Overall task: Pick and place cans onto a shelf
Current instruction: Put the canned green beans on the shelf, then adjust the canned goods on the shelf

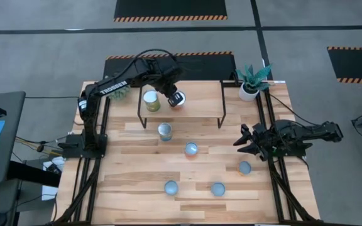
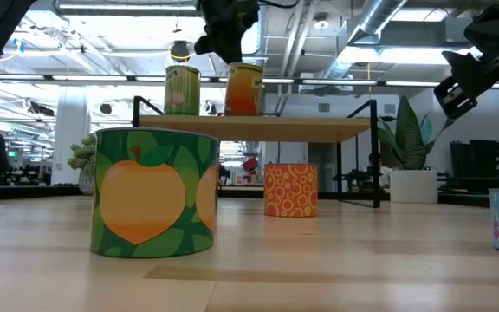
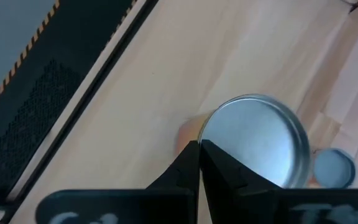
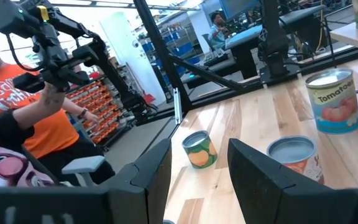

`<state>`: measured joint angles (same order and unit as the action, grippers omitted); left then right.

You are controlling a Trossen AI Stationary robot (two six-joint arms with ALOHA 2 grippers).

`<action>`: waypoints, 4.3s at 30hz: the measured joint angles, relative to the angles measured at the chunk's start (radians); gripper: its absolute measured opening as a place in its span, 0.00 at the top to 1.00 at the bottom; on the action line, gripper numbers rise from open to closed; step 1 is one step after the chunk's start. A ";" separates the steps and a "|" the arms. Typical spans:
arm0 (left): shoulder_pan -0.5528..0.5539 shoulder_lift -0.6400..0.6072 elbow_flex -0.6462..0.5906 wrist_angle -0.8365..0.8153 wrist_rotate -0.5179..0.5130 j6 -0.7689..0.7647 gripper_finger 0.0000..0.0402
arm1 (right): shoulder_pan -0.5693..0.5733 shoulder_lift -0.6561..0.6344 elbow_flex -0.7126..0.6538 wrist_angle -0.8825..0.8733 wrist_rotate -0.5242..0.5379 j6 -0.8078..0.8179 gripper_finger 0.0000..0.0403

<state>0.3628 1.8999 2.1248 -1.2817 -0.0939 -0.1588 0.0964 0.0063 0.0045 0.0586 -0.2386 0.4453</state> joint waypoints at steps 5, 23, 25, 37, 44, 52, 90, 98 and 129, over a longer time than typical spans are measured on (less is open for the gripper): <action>0.003 0.000 -0.002 0.016 0.002 0.026 1.00 | 0.004 0.000 0.000 0.000 0.000 0.000 0.55; 0.030 0.000 -0.002 0.014 -0.023 0.049 0.85 | 0.004 0.000 0.000 -0.001 0.000 0.000 0.55; 0.035 0.000 -0.001 0.014 -0.022 0.063 0.84 | 0.004 0.000 0.000 -0.002 0.000 0.000 0.55; -0.060 -0.002 0.132 -0.016 0.176 0.256 0.82 | 0.004 0.000 0.000 -0.004 0.000 -0.005 0.55; -0.234 -0.001 0.108 -0.265 0.047 0.305 0.82 | 0.005 0.000 0.000 -0.005 0.000 -0.008 0.55; -0.333 -0.012 -0.064 -0.290 -0.001 0.226 0.82 | 0.004 0.000 0.000 -0.005 0.000 -0.008 0.55; -0.051 -0.589 -0.880 0.359 -0.102 0.411 0.82 | 0.004 0.000 0.000 -0.006 0.000 -0.008 0.55; 0.028 -0.589 -0.880 0.383 -0.104 0.453 0.82 | 0.005 0.000 0.000 -0.006 0.001 -0.008 0.55; 0.090 -0.589 -0.880 0.466 -0.053 0.492 0.82 | 0.005 0.000 0.000 -0.005 0.001 -0.009 0.55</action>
<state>0.4526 1.3106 1.2453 -0.8160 -0.1467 0.3329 0.1009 0.0063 0.0044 0.0532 -0.2375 0.4362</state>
